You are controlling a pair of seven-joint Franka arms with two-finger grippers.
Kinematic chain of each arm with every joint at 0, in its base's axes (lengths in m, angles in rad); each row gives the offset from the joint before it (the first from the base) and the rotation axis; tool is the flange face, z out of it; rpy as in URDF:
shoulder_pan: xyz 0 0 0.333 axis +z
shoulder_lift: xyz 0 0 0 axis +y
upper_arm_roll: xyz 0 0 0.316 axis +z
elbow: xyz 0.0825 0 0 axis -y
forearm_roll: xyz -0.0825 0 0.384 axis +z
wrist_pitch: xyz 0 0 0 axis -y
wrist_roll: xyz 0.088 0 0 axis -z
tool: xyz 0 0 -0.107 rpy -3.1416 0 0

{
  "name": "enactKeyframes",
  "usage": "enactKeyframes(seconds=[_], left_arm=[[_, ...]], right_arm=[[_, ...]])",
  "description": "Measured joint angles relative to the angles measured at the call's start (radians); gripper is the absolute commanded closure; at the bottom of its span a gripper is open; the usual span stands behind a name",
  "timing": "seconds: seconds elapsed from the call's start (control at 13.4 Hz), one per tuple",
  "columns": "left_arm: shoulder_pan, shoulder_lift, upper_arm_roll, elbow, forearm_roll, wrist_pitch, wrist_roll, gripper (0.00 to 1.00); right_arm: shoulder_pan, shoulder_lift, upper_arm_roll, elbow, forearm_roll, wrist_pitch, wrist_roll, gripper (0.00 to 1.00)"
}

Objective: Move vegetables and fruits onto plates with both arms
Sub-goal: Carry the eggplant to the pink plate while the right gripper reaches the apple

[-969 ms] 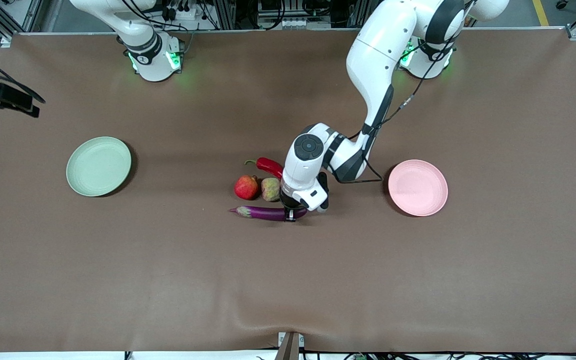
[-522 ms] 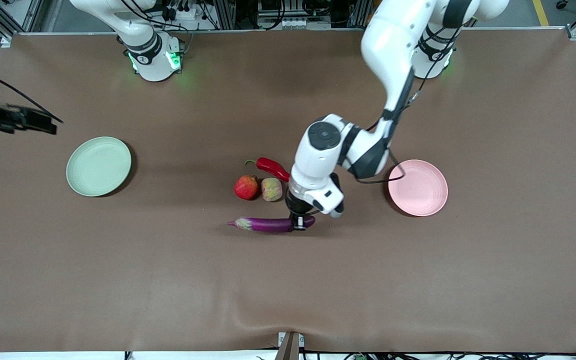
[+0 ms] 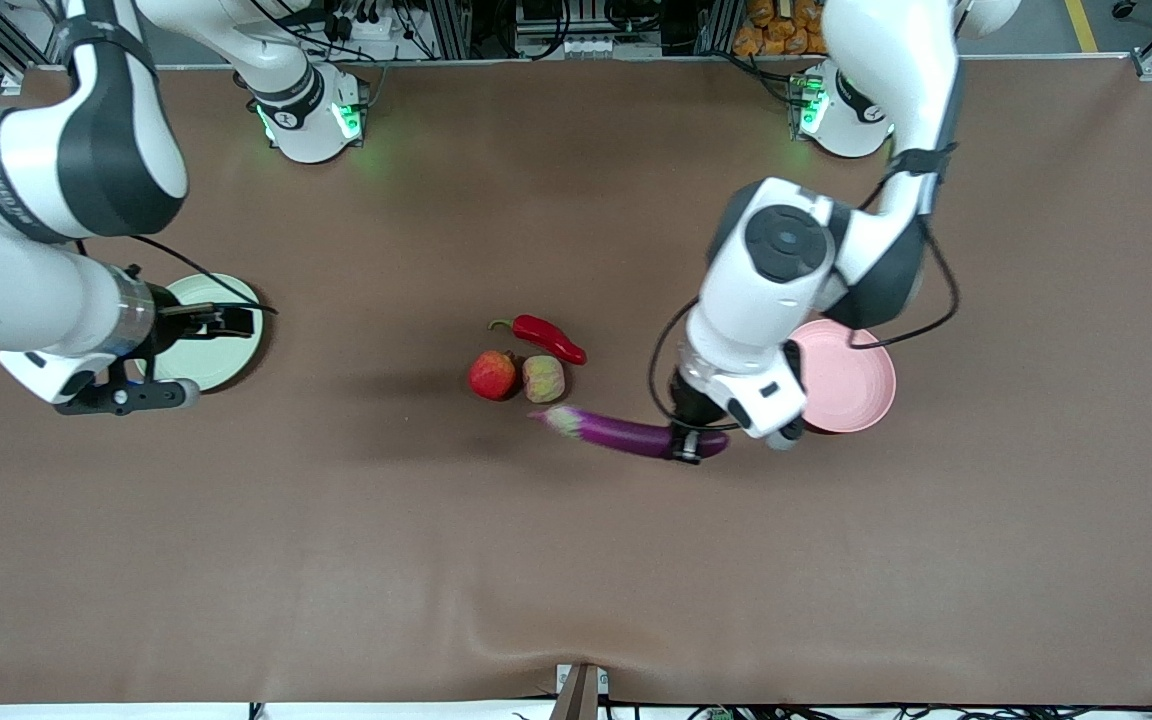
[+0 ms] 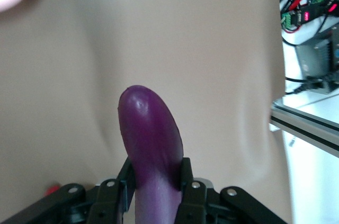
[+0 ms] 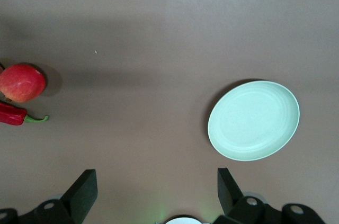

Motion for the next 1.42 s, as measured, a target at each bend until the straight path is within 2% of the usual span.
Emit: enactKeyframes(seconds=[0.15,0.37,0.67,0.97,1.42], left_arm=[[0.041,-0.036,-0.003,-0.047,0.000,-0.034,0.162,1.00],[0.097,-0.120,-0.003,-0.186,0.000,-0.041,0.400,1.00],[0.188,-0.231,-0.004,-0.347,0.000,-0.041,0.723,1.00],[0.223,-0.263,-0.007,-0.397,0.000,-0.041,0.835,1.00],[0.233,-0.264,-0.007,-0.405,0.003,-0.124,1.088,1.00]], right_arm=[[-0.016,0.000,-0.008,-0.001,0.000,-0.008,0.001,0.00],[-0.026,0.000,-0.009,-0.002,0.004,-0.009,0.001,0.00],[-0.023,0.000,-0.005,-0.004,0.056,-0.010,0.054,0.00],[-0.011,0.004,-0.003,-0.021,0.129,-0.001,0.185,0.00],[0.095,0.014,0.005,-0.099,0.143,0.111,0.402,0.00]])
